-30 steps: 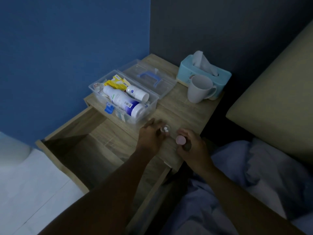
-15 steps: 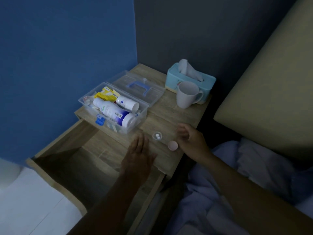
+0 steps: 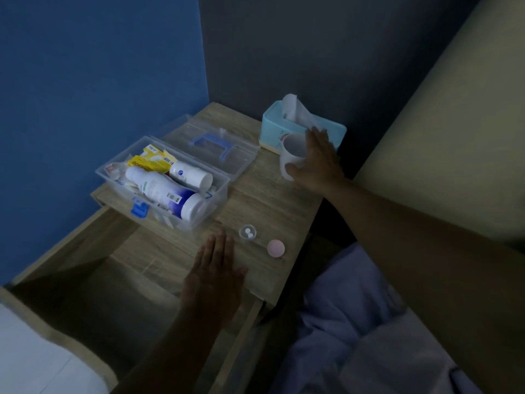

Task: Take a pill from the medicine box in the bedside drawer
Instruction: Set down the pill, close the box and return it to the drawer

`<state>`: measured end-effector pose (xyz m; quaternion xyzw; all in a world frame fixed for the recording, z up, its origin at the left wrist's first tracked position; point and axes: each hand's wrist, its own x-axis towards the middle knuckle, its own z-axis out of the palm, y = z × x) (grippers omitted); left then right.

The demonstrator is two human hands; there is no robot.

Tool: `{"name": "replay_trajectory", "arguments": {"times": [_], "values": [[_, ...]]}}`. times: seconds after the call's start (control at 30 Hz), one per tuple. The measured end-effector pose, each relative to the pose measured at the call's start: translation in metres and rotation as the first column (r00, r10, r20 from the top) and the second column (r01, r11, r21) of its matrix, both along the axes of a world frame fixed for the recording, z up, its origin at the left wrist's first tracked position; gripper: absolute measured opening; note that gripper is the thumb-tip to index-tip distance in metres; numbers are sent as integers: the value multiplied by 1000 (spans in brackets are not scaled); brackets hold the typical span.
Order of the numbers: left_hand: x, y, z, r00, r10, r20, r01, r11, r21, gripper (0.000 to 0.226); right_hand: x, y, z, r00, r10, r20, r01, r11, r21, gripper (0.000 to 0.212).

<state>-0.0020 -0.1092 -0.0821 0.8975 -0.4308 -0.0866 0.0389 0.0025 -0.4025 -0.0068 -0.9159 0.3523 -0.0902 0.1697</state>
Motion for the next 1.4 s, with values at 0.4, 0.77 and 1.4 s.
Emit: {"name": "replay_trajectory", "arguments": {"times": [0.4,0.77,1.4], "values": [[0,0,-2,1000,12,-24,-13,999,-50,72,12,-4,5,996,85,11,-84,991,-103,98],[3,-4,-14,997,40,-63,-43,998,-39,77,-25,41,12,971,191,142,-195,981,12,95],[7,-3,4,984,18,-178,-18,1000,1,79,-46,76,9,978,207,40,-208,978,22,96]]}}
